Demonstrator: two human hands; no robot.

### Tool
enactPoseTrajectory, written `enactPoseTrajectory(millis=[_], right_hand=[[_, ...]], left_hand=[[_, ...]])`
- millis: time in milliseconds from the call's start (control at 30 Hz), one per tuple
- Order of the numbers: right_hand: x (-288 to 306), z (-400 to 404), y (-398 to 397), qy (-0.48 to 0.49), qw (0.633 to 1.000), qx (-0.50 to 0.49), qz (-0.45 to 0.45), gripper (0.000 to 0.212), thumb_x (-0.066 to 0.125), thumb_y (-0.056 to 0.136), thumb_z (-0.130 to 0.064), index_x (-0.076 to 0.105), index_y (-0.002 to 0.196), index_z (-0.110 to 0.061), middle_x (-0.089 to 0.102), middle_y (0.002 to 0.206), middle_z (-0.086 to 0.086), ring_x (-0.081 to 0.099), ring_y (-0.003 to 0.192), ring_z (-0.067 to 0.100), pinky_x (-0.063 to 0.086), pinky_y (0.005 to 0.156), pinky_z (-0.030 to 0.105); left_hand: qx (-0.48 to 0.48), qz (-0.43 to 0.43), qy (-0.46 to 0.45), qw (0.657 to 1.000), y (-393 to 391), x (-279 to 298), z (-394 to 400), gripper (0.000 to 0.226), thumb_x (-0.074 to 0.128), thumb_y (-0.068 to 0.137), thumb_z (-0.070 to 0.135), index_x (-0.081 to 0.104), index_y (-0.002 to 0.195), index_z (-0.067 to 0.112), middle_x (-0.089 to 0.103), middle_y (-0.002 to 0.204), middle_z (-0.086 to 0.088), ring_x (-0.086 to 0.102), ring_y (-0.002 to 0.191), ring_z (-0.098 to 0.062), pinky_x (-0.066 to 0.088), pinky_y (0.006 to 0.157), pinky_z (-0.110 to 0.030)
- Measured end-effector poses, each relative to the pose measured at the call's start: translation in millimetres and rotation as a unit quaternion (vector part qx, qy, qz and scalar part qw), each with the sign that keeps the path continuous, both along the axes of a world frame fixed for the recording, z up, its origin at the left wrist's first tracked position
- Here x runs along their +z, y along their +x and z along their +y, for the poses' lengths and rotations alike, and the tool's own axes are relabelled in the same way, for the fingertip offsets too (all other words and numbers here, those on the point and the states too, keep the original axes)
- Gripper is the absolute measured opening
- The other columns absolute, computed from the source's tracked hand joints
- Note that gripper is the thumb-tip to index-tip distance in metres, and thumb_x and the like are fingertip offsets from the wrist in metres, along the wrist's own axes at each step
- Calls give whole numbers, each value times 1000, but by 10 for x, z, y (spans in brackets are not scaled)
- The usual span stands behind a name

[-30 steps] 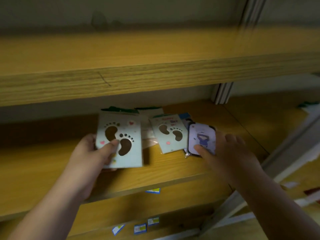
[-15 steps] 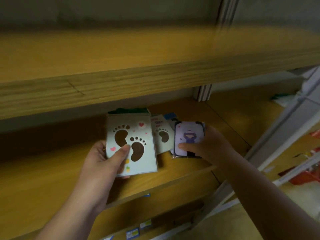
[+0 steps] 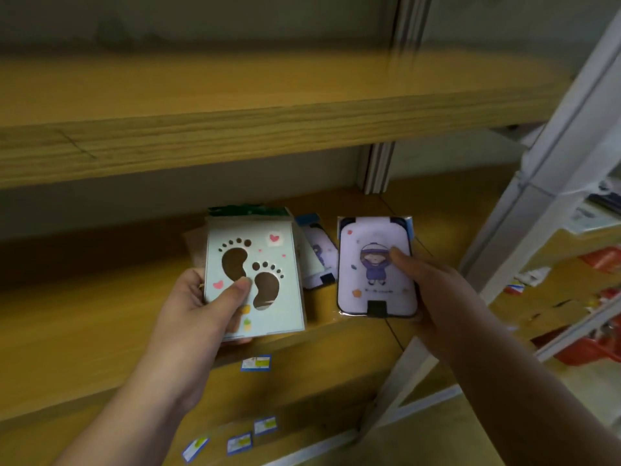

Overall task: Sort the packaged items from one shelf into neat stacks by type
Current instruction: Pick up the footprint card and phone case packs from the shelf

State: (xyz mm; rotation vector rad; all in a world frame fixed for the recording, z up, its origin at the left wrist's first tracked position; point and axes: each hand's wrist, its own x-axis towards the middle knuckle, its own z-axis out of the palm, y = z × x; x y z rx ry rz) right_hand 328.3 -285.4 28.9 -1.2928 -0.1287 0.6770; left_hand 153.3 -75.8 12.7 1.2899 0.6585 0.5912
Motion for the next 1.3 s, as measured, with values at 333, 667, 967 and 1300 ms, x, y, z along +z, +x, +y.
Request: enactPoseTrajectory(millis=[333, 667, 967, 1300], right_hand=[[172, -1357, -121, 71, 991, 107, -31, 42, 58, 88, -34, 62, 127, -17, 74, 116, 14, 71, 104, 34, 61, 80, 46], [321, -2968, 199, 40, 993, 52, -95, 60, 61, 77, -47, 61, 125, -10, 74, 116, 12, 73, 101, 27, 62, 78, 40], [63, -3936, 771, 31, 996, -74, -40, 20, 48, 101, -24, 65, 110, -18, 79, 93, -11, 74, 87, 5, 58, 62, 19], [-53, -4393, 1763, 71, 990, -122, 17, 36, 65, 81, -36, 75, 107, -13, 74, 109, 21, 73, 96, 38, 62, 70, 47]], left_hand=[[7, -20, 10, 1000, 32, 103, -1155, 32, 76, 81, 25, 65, 111, 24, 79, 104, -5, 76, 90, -29, 59, 58, -31], [-2, -20, 23, 1000, 377, 214, -3010, 47, 78, 60, 39, 66, 102, 22, 79, 100, -8, 76, 88, -32, 59, 64, -40], [-69, 45, -4, 997, 1200, 239, -3817, 28, 71, 83, 20, 60, 109, 22, 80, 96, -3, 77, 85, -27, 60, 62, -39], [-111, 56, -10, 992, 2571, 28, -4120, 23, 69, 91, 17, 60, 111, 25, 79, 94, 3, 77, 78, -21, 62, 64, -48]])
